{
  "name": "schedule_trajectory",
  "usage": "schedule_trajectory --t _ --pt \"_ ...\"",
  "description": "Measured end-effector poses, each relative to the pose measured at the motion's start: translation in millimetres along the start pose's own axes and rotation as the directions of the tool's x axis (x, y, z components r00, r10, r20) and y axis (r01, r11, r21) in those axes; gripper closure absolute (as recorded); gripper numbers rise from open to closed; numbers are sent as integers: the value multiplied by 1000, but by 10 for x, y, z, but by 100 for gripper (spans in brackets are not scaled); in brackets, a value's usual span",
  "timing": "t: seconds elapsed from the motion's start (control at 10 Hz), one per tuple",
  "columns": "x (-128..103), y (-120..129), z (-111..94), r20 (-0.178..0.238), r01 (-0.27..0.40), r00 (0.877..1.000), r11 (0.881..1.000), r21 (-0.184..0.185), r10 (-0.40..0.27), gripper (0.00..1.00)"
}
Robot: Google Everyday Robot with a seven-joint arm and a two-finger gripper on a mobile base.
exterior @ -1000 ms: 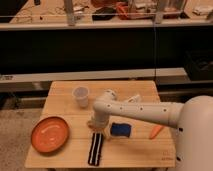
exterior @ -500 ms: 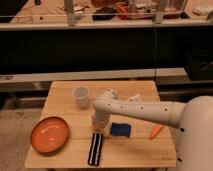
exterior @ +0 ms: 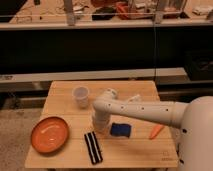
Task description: Place the eraser in the ceramic cup
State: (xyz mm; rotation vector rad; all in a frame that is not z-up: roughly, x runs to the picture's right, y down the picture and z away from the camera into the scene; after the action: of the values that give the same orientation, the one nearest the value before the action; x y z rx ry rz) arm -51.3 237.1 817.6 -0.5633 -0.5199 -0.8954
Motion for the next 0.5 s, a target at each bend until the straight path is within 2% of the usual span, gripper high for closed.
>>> schedule_trajectory --t 0.2,0.3,0.5 --pt "-212 49 -221 -86 87 992 996 1 -87 52" --pt "-284 71 -371 -148 139 979 990 2 -137 40" --pt "-343 108 -501 -200 208 959 978 14 -201 23"
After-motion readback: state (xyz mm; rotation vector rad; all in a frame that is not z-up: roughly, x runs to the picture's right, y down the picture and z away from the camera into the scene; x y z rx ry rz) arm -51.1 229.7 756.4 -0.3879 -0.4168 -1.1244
